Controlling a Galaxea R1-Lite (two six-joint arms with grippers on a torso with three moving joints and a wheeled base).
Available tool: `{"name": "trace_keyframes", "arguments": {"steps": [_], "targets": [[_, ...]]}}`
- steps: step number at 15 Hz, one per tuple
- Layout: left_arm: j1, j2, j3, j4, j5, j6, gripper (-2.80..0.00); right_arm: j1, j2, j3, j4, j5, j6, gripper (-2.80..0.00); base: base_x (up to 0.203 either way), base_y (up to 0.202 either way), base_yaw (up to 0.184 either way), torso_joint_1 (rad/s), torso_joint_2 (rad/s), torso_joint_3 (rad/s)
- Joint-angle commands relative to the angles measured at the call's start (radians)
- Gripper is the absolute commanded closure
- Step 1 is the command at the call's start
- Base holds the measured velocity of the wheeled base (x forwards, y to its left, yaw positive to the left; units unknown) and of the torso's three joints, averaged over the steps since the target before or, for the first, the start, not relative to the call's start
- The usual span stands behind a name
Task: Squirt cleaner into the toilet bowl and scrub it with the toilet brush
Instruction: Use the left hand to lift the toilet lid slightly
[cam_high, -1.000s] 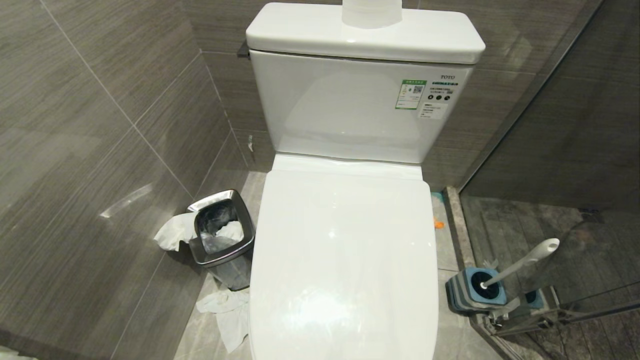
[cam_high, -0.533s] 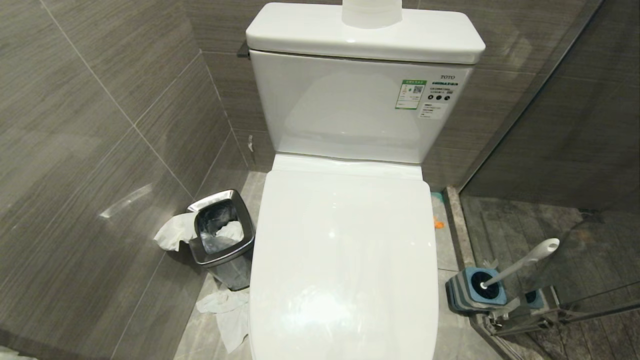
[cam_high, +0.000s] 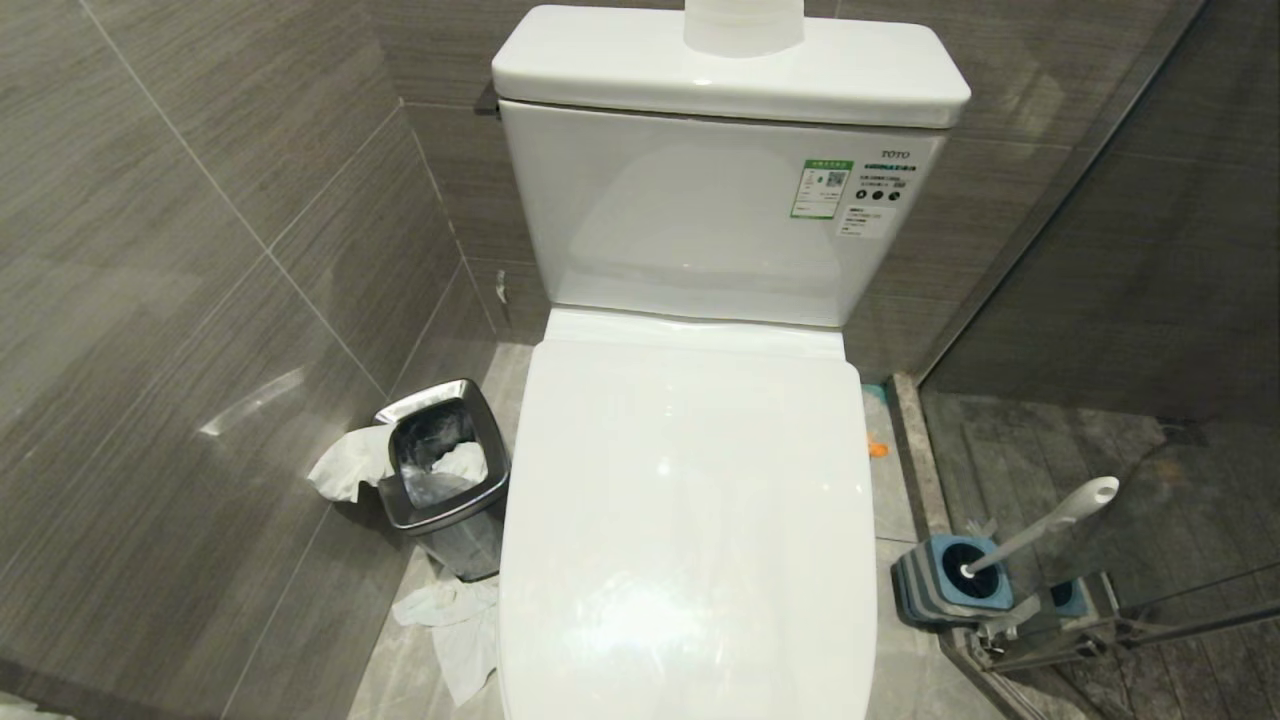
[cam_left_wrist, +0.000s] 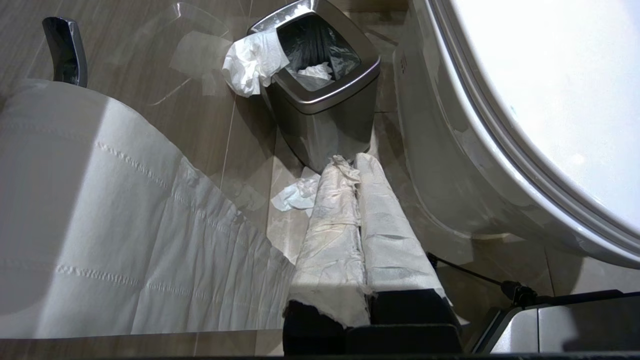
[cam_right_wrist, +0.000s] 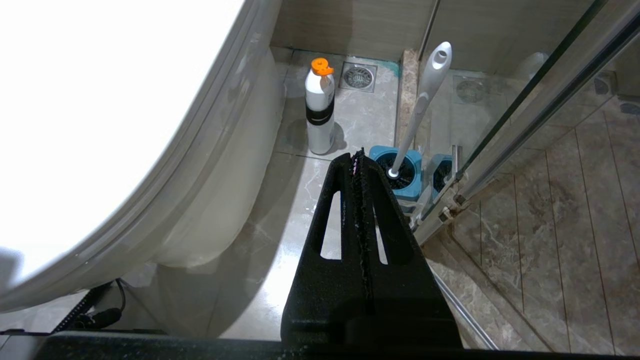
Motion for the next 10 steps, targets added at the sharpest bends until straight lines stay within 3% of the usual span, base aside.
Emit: {"name": "trace_keyframes", "arguments": {"steps": [1,4,10], "targets": [[0.000,0.001,0.000,0.000,-0.001,0.010,0.00,0.000,0.001,-0.001,0.000,0.002,0.001,0.00,0.000,0.000,0.000,0.000,0.00,0.000],[0.000,0.005,-0.097,0.011,-0.035,0.029,0.00,0.000,0.001,0.000,0.000,0.000,0.001,0.00,0.000,0.000,0.000,0.000,0.00,0.000],[0.003,0.199,-0.443,0.065,-0.198,0.109,0.00,0.000,0.001,-0.001,0.000,0.000,0.001,0.00,0.000,0.000,0.000,0.000,0.00,0.000]]}}
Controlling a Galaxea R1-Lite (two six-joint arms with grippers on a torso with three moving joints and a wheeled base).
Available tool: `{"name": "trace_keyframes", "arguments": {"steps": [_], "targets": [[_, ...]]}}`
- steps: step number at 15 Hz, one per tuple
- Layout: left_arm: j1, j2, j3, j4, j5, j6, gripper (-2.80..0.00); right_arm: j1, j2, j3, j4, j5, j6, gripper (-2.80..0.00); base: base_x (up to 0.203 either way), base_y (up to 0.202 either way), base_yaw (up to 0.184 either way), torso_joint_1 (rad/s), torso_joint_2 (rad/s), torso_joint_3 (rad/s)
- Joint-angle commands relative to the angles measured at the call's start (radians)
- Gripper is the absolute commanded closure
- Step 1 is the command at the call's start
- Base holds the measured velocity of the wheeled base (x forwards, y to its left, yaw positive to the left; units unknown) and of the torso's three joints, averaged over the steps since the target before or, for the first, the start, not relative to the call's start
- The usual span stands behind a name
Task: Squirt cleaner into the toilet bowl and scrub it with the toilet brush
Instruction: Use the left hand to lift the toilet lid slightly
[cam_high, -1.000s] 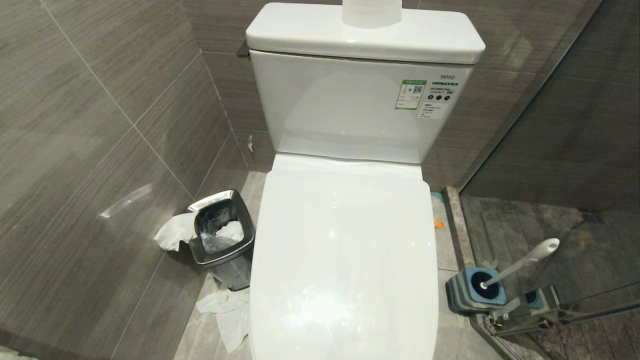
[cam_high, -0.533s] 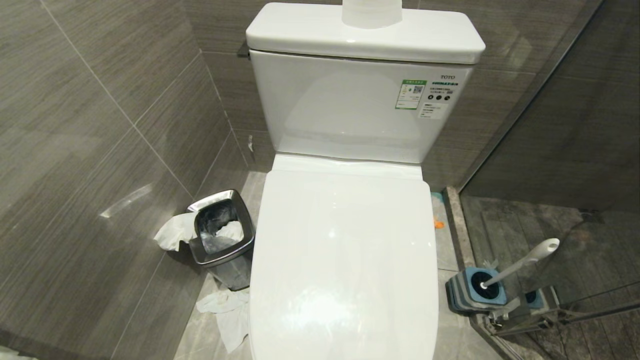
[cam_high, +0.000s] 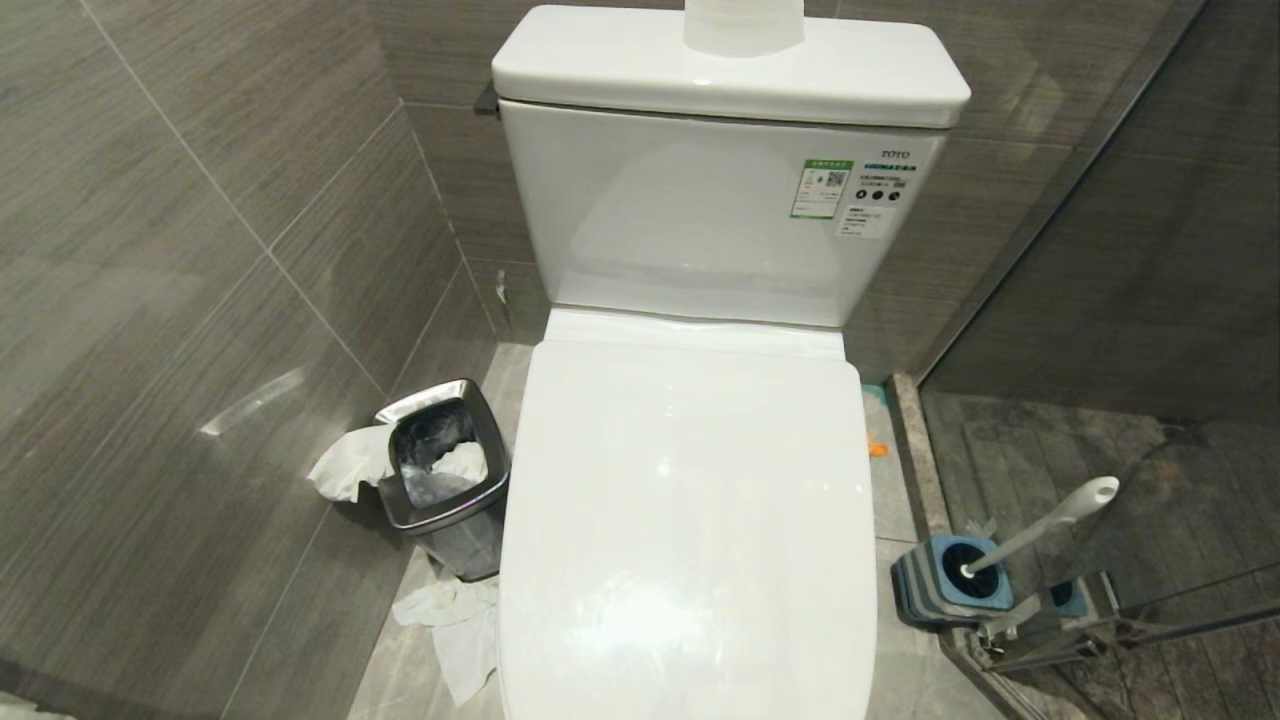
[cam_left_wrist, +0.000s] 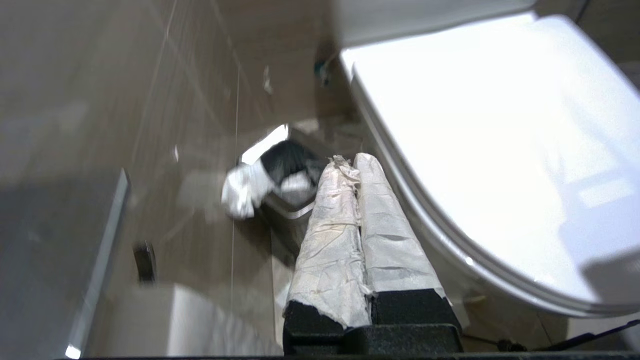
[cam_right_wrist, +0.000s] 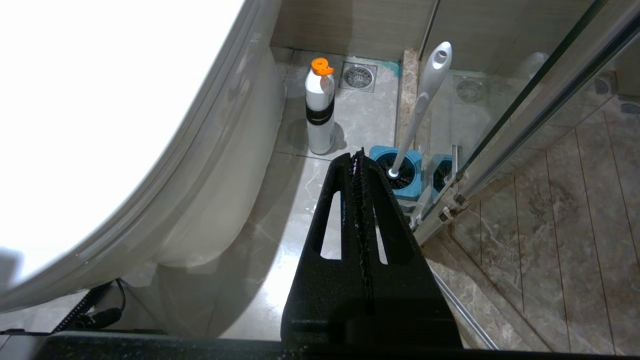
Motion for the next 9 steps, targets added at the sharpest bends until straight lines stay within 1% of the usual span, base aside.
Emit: {"name": "trace_keyframes", "arguments": {"steps": [1,5,7,9], "targets": [[0.002,0.138,-0.101,0.004,-0.026,0.016,0.00,0.000,0.001,-0.001,0.000,0.001,0.000,0.00,0.000,0.000,0.000,0.000,0.00,0.000],[0.002,0.295,-0.152,-0.015,-0.047,0.058,0.00,0.000,0.001,-0.001,0.000,0.000,0.000,0.00,0.000,0.000,0.000,0.000,0.00,0.000],[0.002,0.395,-0.173,-0.059,-0.052,0.070,0.00,0.000,0.001,-0.001,0.000,0.000,0.000,0.00,0.000,0.000,0.000,0.000,0.00,0.000],[0.002,0.513,-0.225,-0.095,-0.053,0.080,0.00,0.000,0.001,0.000,0.000,0.000,0.000,0.00,0.000,0.000,0.000,0.000,0.00,0.000]]}}
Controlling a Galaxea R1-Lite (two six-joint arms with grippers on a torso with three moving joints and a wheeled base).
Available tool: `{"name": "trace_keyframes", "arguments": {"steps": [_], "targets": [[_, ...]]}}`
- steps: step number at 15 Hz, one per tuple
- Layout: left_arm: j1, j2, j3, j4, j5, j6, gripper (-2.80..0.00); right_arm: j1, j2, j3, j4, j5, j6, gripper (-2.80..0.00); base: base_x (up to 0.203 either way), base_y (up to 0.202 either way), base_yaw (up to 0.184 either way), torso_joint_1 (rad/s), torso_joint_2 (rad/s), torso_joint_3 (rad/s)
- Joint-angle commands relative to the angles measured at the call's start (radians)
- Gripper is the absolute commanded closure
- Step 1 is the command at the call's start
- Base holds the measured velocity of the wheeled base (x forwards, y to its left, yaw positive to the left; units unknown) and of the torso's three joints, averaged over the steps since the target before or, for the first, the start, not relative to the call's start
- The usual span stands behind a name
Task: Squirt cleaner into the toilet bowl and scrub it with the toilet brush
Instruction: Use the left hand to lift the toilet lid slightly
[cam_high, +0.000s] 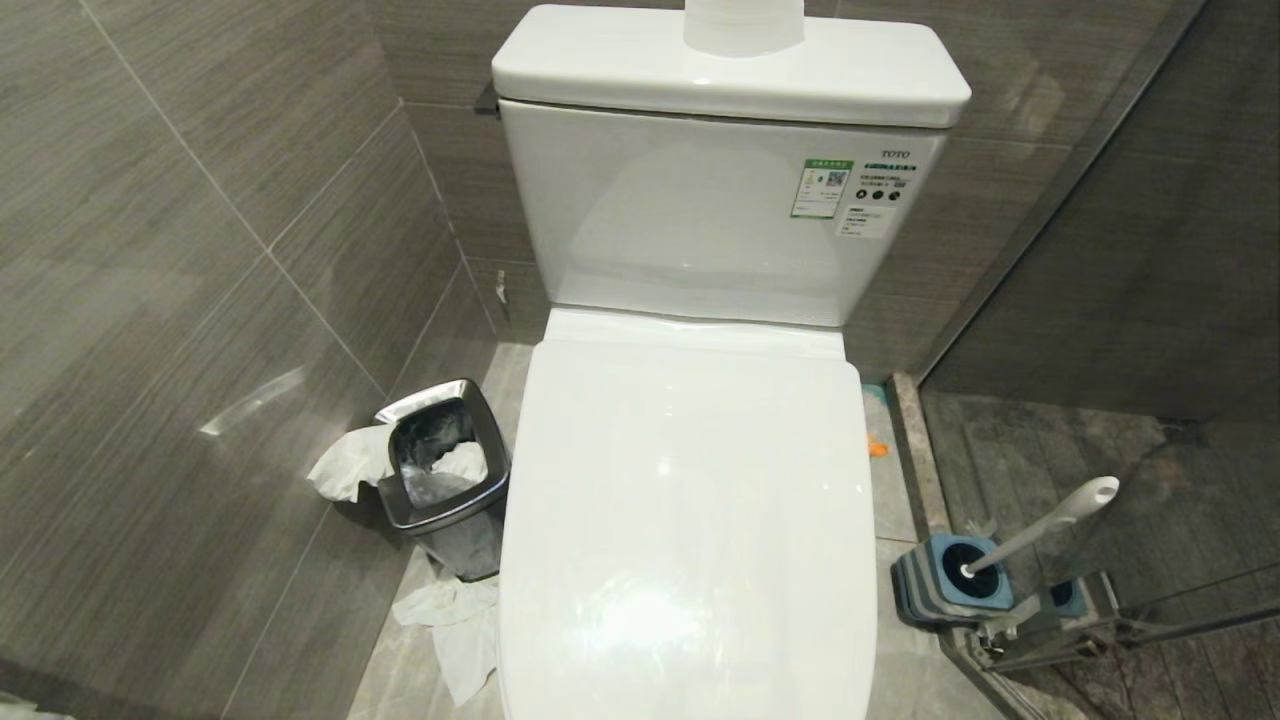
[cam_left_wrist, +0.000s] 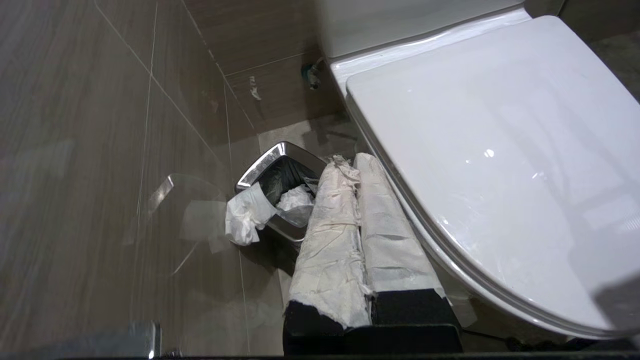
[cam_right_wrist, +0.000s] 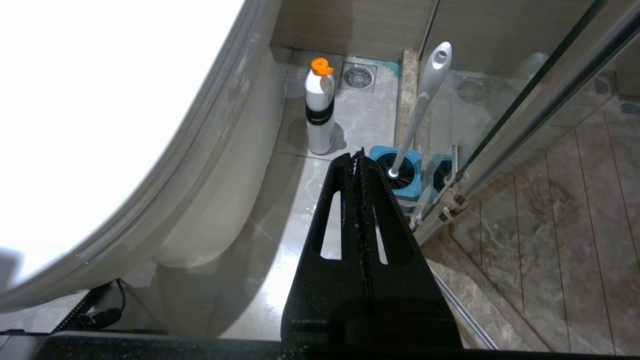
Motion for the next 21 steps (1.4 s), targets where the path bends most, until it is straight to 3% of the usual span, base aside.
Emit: {"name": "trace_keyframes", "arguments": {"steps": [1,6,13,16,18,21], "targets": [[-0.001,0.203,-0.072,-0.022,-0.002,0.011,0.00,0.001,0.001,0.001,0.000,0.000,0.000,0.00,0.000,0.000,0.000,0.000,0.00,0.000],[-0.034,0.546,-0.228,-0.070,0.000,0.032,0.00,0.001,0.001,0.001,0.000,0.000,0.000,0.00,0.000,0.000,0.000,0.000,0.00,0.000],[-0.121,1.002,-0.306,-0.238,0.002,0.029,0.00,0.001,0.001,-0.001,0.000,0.001,0.000,0.00,0.000,0.000,0.000,0.000,0.00,0.000],[-0.140,1.116,-0.414,-0.208,0.005,0.025,0.00,0.001,0.001,-0.001,0.000,0.001,0.000,0.00,0.000,0.000,0.000,0.000,0.00,0.000],[-0.119,1.147,-0.413,-0.134,-0.006,0.019,0.00,0.001,0.001,0.001,0.000,0.000,0.000,0.00,0.000,0.000,0.000,0.000,0.00,0.000],[-0.070,1.245,-0.401,-0.116,-0.074,-0.001,0.00,0.001,0.001,-0.001,0.000,0.000,0.000,0.00,0.000,0.000,0.000,0.000,0.00,0.000]]}}
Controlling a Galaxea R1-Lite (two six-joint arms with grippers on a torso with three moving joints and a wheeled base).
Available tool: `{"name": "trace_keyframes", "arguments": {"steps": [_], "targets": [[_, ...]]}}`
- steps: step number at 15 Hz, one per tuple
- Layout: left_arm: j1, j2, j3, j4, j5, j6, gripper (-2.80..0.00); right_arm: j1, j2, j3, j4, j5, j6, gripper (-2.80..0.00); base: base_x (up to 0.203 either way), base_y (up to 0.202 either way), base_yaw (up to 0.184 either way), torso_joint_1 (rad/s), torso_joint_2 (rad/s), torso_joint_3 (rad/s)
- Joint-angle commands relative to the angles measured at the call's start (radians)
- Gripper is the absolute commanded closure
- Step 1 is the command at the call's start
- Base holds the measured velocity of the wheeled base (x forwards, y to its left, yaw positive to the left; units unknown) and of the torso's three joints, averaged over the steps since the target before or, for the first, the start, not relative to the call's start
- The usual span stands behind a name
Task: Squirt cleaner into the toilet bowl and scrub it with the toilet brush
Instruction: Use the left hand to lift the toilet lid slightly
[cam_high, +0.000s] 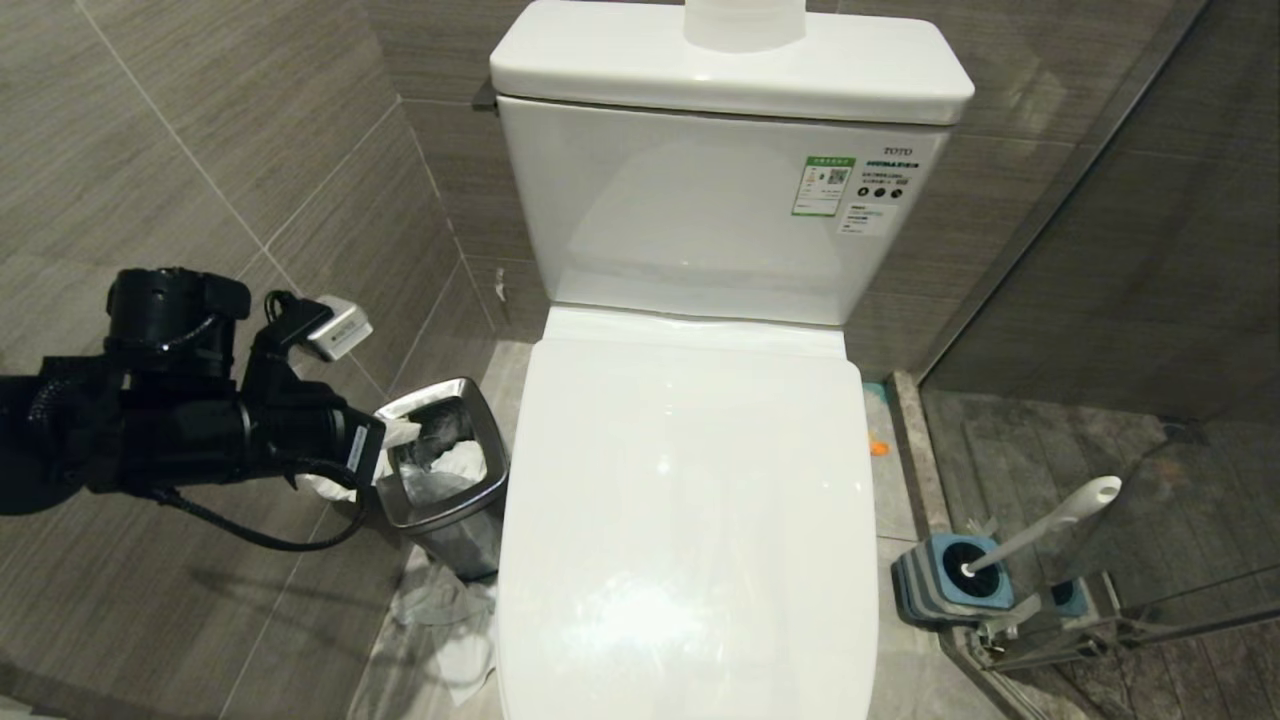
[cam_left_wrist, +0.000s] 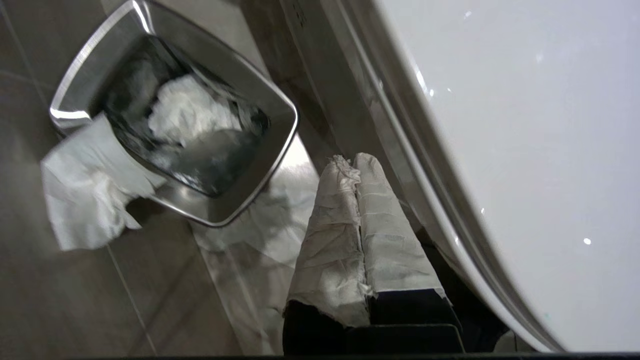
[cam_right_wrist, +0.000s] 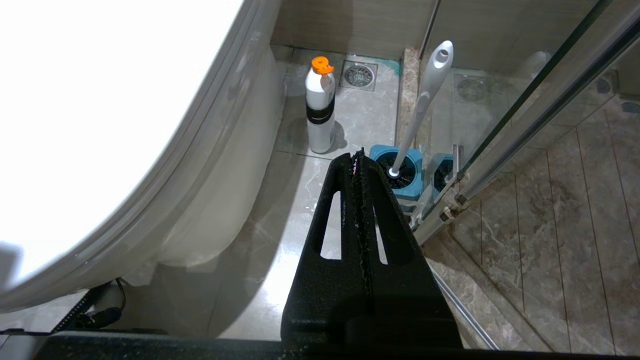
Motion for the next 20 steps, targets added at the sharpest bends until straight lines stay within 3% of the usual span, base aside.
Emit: {"name": "trace_keyframes", "arguments": {"steps": [1,5,8,11,16,18,20], "targets": [[0.031,0.098,0.016,0.003,-0.086,-0.029,0.00,0.000,0.001,-0.001,0.000,-0.001,0.001,0.00,0.000,0.000,0.000,0.000,0.00,0.000],[0.017,0.183,0.019,-0.002,-0.289,-0.080,0.00,0.000,0.001,0.000,0.000,0.001,0.001,0.00,0.000,0.000,0.000,0.000,0.00,0.000],[-0.031,0.279,0.019,-0.109,-0.323,-0.163,0.00,0.000,0.001,-0.001,0.000,0.001,0.001,0.00,0.000,0.000,0.000,0.000,0.00,0.000],[-0.021,0.351,0.051,-0.266,-0.329,-0.278,0.00,0.000,0.001,0.000,0.000,-0.001,0.001,0.00,0.000,0.000,0.000,0.000,0.00,0.000],[0.031,0.407,0.217,-0.539,-0.365,-0.293,0.00,0.000,0.001,0.000,0.000,-0.001,0.001,0.00,0.000,0.000,0.000,0.000,0.00,0.000],[0.050,0.388,0.250,-0.550,-0.386,-0.302,0.00,0.000,0.001,-0.001,0.000,-0.001,0.001,0.00,0.000,0.000,0.000,0.000,0.00,0.000],[0.066,0.370,0.267,-0.549,-0.449,-0.319,0.00,0.000,0.001,0.000,0.000,0.001,0.001,0.00,0.000,0.000,0.000,0.000,0.00,0.000]]}}
